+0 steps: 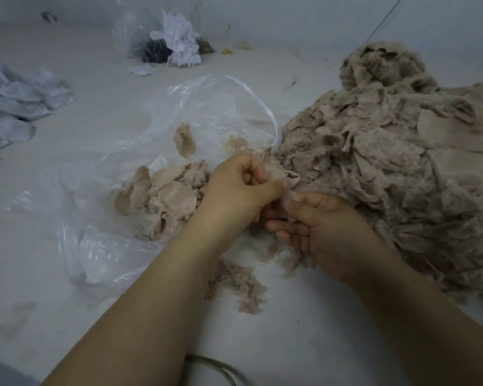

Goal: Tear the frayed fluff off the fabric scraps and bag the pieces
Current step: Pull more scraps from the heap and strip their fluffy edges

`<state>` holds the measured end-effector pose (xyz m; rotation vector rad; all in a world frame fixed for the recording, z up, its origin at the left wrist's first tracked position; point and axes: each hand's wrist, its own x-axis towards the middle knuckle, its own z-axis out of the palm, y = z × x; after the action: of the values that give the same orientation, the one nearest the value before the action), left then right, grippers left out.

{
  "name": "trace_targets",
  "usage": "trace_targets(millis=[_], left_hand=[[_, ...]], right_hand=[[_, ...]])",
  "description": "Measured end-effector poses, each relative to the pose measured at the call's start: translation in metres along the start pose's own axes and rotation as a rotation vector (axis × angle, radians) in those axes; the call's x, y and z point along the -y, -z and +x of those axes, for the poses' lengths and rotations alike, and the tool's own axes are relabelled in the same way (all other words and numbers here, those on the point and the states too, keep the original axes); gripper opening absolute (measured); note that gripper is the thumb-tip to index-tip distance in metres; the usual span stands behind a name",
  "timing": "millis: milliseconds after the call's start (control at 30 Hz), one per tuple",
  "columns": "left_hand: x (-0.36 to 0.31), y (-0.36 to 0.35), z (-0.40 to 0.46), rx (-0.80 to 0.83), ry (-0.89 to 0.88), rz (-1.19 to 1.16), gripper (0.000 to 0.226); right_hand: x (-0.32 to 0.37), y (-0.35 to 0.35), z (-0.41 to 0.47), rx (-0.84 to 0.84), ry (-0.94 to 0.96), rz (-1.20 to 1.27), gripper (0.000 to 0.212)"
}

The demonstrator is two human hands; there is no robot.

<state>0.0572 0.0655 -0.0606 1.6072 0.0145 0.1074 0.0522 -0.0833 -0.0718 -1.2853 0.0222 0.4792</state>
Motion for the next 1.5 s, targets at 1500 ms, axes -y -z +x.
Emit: trace_targets(millis=[1500], left_hand=[[0.000,0.000,-0.001,-0.048,0.024,0.017,0.019]], right_hand=[[-0.004,0.002,0.001,-0.030,0.045,-0.087,0.014]])
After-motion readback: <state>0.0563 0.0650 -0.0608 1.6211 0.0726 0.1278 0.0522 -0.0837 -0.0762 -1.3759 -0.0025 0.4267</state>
